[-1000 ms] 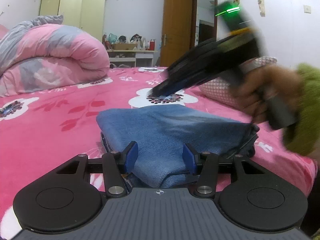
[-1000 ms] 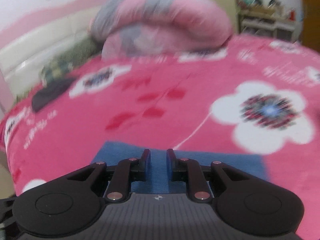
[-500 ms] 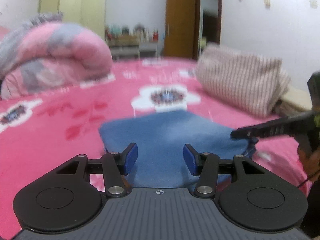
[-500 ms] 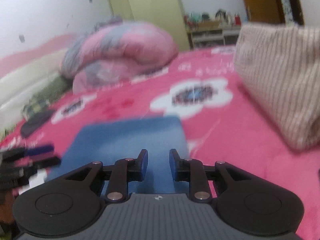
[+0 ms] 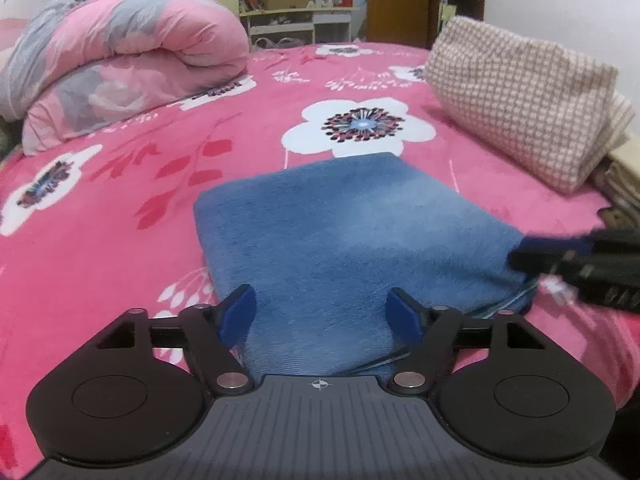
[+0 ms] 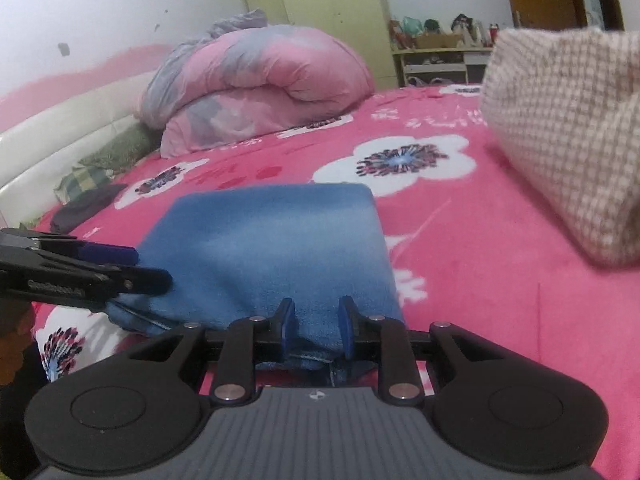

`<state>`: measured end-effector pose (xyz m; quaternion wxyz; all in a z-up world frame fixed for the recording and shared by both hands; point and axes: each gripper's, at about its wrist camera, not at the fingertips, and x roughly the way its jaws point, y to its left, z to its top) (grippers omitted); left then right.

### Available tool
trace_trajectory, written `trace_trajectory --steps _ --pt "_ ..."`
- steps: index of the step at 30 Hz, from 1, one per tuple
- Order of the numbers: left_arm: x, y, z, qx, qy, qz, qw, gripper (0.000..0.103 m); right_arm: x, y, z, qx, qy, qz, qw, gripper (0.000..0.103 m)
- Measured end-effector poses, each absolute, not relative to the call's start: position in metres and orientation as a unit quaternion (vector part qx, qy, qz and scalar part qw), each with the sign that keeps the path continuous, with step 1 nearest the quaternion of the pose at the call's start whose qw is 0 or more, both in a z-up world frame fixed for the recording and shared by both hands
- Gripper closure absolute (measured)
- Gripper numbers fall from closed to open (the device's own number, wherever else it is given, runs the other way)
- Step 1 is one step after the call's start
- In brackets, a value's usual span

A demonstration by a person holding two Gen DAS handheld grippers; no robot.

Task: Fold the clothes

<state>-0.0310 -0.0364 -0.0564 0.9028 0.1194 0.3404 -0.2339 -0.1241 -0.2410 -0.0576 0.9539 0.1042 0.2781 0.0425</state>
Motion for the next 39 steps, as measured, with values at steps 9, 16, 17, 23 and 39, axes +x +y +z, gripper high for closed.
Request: trace_trajectory --steps 9,16,17,23,39 --pt "-0.037 -0.049 -0.057 0.149 0.338 -0.204 0.907 0.017 -0.118 -0.236 -0.066 0.066 0.282 0.029 0.957 0.070" --pt "-0.037 -0.053 -0.057 0.157 0.339 -0.188 0.909 0.010 -0.112 -0.244 -0.042 0.070 0.245 0.025 0.967 0.069" --pt "-0.037 -0.054 -0.057 0.158 0.339 -0.185 0.909 0.009 -0.110 -0.244 -0.044 0.069 0.248 0.024 0.966 0.069" --pt "-0.038 -0.058 -0.058 0.167 0.338 -0.176 0.909 0.006 -0.094 -0.247 -0.075 0.081 0.284 0.022 0.955 0.067" --pt "-0.039 -0.063 -0.059 0.177 0.337 -0.164 0.910 0.002 -0.096 -0.248 -0.078 0.093 0.280 0.029 0.955 0.060"
